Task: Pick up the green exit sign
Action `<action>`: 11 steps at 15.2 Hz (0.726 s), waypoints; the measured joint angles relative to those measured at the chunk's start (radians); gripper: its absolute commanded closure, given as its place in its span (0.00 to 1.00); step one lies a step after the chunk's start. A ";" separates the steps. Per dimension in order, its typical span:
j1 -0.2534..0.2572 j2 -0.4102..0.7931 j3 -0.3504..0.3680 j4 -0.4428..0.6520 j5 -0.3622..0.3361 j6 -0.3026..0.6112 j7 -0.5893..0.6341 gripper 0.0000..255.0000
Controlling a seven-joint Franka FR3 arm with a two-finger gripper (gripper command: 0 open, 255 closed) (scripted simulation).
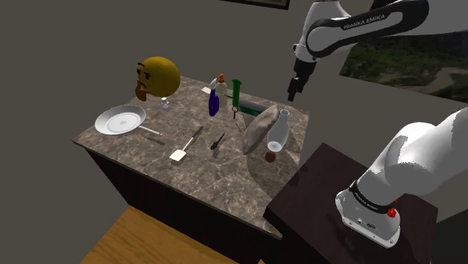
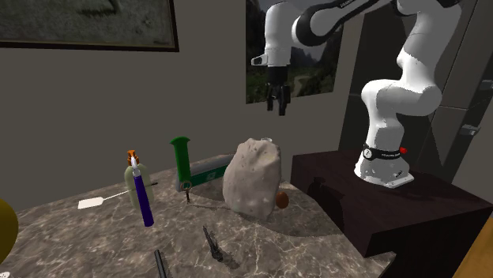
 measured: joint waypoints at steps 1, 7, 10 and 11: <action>0.002 0.044 -0.015 0.014 0.009 0.030 -0.029 0.00; 0.013 0.298 -0.071 0.140 0.099 0.149 -0.199 0.00; 0.005 0.421 -0.081 0.208 0.160 0.193 -0.288 0.00; -0.001 0.461 -0.081 0.233 0.181 0.204 -0.318 0.00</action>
